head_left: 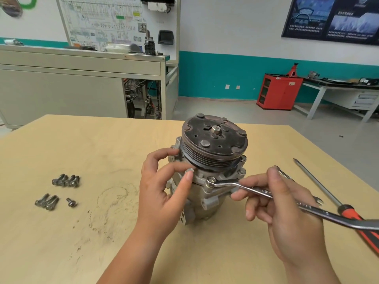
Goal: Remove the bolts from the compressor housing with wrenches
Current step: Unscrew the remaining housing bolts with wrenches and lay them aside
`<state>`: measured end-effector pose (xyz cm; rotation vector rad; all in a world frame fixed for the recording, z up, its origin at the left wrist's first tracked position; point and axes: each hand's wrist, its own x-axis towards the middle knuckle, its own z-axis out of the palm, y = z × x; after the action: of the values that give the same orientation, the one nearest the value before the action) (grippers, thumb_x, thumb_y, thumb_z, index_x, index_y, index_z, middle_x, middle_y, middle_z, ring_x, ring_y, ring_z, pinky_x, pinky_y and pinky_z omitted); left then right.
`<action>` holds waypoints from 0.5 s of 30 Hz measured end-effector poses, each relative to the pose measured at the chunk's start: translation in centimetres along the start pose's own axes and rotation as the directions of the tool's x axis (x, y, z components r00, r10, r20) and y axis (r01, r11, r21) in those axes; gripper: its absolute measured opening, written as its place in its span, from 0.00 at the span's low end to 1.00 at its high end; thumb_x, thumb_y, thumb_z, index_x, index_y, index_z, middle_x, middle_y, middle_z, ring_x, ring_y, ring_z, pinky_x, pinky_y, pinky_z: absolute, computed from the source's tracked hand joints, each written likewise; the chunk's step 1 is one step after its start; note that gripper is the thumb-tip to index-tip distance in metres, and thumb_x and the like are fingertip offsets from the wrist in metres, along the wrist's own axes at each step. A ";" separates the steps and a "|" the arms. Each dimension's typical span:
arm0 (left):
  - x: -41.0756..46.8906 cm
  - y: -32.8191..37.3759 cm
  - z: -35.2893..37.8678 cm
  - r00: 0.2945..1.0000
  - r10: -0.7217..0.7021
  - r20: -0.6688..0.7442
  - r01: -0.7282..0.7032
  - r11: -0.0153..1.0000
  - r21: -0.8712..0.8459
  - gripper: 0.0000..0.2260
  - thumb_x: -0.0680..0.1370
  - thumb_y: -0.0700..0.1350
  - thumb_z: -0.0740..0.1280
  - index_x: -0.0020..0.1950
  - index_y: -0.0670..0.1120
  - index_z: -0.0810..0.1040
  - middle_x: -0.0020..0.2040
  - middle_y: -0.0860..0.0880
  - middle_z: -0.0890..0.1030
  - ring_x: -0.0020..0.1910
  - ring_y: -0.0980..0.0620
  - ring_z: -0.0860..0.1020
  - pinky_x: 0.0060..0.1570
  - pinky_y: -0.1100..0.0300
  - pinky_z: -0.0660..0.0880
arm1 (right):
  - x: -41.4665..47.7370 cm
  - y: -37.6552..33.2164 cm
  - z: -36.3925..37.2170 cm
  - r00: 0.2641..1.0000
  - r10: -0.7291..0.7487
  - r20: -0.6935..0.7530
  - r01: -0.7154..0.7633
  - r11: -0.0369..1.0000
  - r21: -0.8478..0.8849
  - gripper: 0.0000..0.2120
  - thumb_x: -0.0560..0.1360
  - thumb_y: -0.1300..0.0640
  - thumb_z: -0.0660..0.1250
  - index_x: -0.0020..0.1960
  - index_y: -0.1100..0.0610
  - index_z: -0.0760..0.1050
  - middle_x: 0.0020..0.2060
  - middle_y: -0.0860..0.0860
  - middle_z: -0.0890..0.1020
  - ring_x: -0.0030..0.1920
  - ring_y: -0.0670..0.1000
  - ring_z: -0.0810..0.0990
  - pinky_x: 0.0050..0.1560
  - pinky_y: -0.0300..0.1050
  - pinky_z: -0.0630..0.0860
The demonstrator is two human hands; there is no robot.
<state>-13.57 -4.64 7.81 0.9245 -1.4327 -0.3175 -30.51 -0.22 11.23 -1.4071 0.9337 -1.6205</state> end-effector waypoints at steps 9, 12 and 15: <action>0.2 -0.2 0.2 0.997 0.018 -0.072 -0.017 1.000 0.013 0.03 0.70 0.54 0.68 0.40 0.57 0.78 0.54 0.59 0.74 0.57 0.62 0.74 0.56 0.65 0.69 | -0.3 1.3 -0.4 0.999 0.048 0.003 -0.048 0.997 0.057 0.10 0.70 0.53 0.64 0.35 0.53 0.82 0.30 0.58 0.83 0.21 0.48 0.73 0.20 0.30 0.60; 0.2 -0.2 0.4 0.996 -0.005 -0.091 0.006 1.000 0.003 0.05 0.68 0.55 0.70 0.38 0.56 0.78 0.53 0.60 0.74 0.56 0.63 0.74 0.55 0.71 0.66 | 2.4 1.1 -1.4 0.977 0.197 0.082 -0.208 0.965 0.158 0.12 0.68 0.53 0.63 0.32 0.56 0.81 0.27 0.59 0.81 0.20 0.48 0.72 0.19 0.30 0.59; 0.3 -0.2 0.4 0.995 -0.009 -0.103 0.007 1.000 -0.022 0.07 0.67 0.55 0.71 0.37 0.54 0.77 0.52 0.58 0.74 0.55 0.64 0.74 0.53 0.75 0.65 | 4.7 0.6 -2.1 0.930 0.303 0.208 -0.339 0.926 0.167 0.14 0.67 0.53 0.61 0.30 0.57 0.81 0.26 0.59 0.80 0.20 0.47 0.72 0.19 0.31 0.59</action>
<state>-13.85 -5.15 7.79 0.9166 -1.3287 -0.2863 -32.91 -4.60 12.40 -1.1679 0.8224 -1.2798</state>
